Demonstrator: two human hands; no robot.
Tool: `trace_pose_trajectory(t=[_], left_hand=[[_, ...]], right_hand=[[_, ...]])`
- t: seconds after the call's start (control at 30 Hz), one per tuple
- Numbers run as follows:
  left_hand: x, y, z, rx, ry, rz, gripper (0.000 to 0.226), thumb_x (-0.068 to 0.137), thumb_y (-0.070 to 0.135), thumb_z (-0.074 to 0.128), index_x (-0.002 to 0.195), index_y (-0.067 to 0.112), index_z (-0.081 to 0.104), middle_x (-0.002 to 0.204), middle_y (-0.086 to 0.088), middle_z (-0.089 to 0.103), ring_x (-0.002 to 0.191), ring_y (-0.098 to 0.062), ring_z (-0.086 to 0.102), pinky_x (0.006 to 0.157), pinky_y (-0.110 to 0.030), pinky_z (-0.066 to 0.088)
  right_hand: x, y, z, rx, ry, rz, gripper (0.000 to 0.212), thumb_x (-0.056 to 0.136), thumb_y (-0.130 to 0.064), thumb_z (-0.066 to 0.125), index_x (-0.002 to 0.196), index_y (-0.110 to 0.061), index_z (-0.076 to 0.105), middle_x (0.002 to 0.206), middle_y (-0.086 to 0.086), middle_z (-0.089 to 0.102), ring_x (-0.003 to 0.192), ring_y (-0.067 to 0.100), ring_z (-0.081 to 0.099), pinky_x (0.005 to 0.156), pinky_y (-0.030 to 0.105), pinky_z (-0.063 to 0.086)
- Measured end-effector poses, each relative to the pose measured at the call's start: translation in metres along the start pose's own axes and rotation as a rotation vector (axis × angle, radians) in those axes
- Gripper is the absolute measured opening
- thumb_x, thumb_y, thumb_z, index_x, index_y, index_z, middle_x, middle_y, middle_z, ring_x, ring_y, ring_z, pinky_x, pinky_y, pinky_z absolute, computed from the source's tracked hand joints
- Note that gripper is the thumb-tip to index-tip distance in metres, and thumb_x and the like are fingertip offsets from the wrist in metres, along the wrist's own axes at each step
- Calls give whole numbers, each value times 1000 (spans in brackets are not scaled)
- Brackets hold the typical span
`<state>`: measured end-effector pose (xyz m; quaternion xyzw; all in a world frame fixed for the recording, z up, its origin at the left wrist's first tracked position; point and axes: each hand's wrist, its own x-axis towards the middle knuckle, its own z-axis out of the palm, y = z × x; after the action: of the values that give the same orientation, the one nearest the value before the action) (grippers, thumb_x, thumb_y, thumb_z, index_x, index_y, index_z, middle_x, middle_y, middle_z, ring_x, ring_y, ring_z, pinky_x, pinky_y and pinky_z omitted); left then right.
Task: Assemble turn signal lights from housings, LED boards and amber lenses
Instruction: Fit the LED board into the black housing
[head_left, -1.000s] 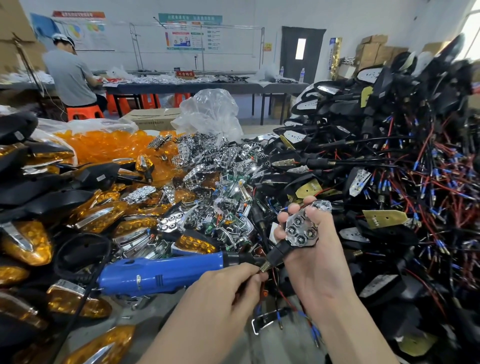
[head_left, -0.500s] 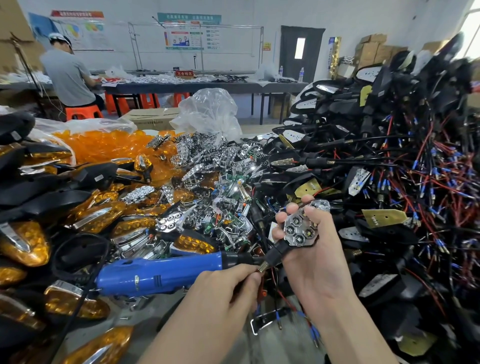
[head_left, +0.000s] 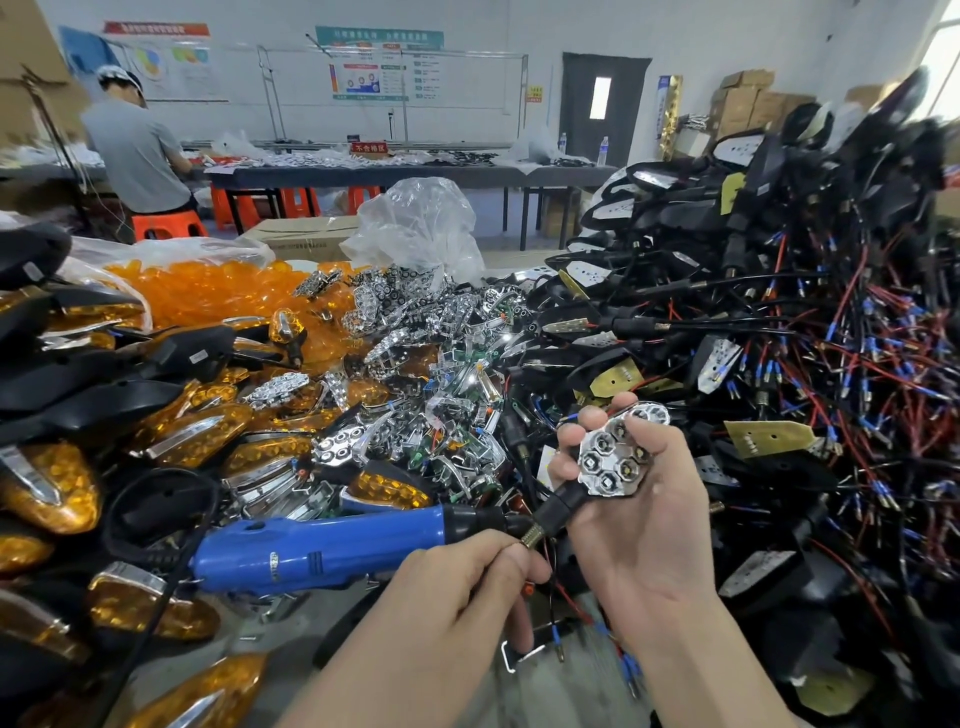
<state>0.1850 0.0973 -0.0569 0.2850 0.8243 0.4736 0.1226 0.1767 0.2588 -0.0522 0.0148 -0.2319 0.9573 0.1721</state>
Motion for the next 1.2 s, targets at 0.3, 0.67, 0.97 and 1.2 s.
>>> trace_pose_trajectory(t=[0.3, 0.67, 0.97, 1.2], left_hand=[[0, -1, 1, -48, 15, -27, 22, 103, 40, 40, 95, 49, 58, 72, 12, 73, 49, 2, 50, 56, -12, 40], [1, -1, 2, -77, 23, -54, 22, 102, 40, 40, 94, 48, 59, 70, 11, 73, 46, -1, 48, 53, -13, 39], [1, 0, 1, -142, 25, -71, 26, 103, 37, 40, 91, 44, 61, 68, 6, 72, 47, -6, 48, 54, -17, 39], [0, 7, -2, -373, -18, -185, 31, 104, 31, 43, 87, 21, 68, 67, -6, 71, 44, -15, 46, 43, -15, 33]], right_hand=[[0, 1, 0, -22, -25, 1, 15, 77, -14, 58, 89, -20, 63, 81, 2, 58, 70, 18, 59, 54, 26, 47], [0, 1, -1, -53, -52, 15, 22, 67, -16, 66, 88, -21, 64, 81, 2, 60, 69, 19, 61, 54, 27, 48], [1, 5, 5, -112, -5, -27, 15, 82, -14, 60, 79, -25, 71, 76, -1, 60, 65, 14, 61, 51, 24, 47], [0, 4, 6, -94, 4, -7, 13, 80, -16, 61, 82, -23, 72, 77, 0, 61, 65, 15, 62, 50, 24, 48]])
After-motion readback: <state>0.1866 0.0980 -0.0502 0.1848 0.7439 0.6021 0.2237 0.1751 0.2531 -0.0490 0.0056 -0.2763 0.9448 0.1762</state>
